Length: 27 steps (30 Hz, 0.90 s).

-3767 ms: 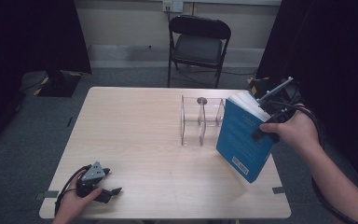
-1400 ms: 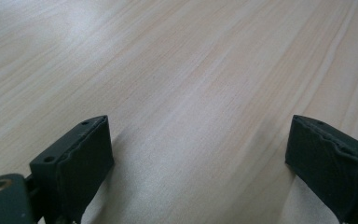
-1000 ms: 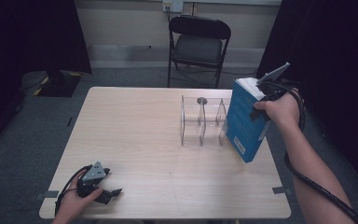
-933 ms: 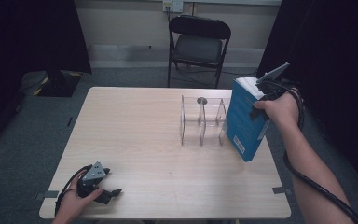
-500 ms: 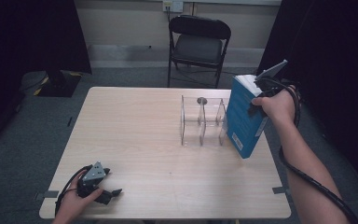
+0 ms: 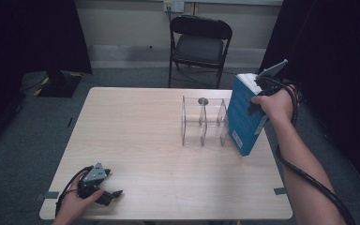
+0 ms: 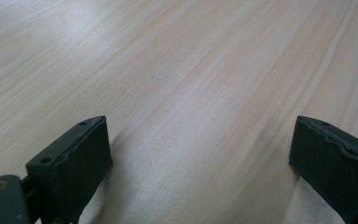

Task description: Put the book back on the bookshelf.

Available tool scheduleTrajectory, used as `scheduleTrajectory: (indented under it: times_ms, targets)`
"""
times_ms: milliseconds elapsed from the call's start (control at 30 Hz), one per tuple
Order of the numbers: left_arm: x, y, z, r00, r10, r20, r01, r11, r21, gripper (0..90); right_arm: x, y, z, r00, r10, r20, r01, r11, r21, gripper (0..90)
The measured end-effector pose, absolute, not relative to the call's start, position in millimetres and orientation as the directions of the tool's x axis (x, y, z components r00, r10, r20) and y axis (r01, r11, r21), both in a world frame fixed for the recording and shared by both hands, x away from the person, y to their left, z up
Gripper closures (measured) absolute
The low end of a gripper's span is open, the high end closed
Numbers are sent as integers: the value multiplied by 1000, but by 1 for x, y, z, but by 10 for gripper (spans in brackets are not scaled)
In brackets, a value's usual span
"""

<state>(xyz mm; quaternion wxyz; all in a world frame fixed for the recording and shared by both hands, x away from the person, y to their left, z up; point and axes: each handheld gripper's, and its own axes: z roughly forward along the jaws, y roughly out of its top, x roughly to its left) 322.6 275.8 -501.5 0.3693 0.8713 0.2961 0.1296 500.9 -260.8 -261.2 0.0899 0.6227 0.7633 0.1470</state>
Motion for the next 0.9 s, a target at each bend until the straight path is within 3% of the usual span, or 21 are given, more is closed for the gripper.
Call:
scheduleTrajectory:
  times_ms: [900]
  targets:
    - [323,275,-502,793,609,4,421,-553,719,39,515,-247,-277,-193,981,17,913,173,370,618]
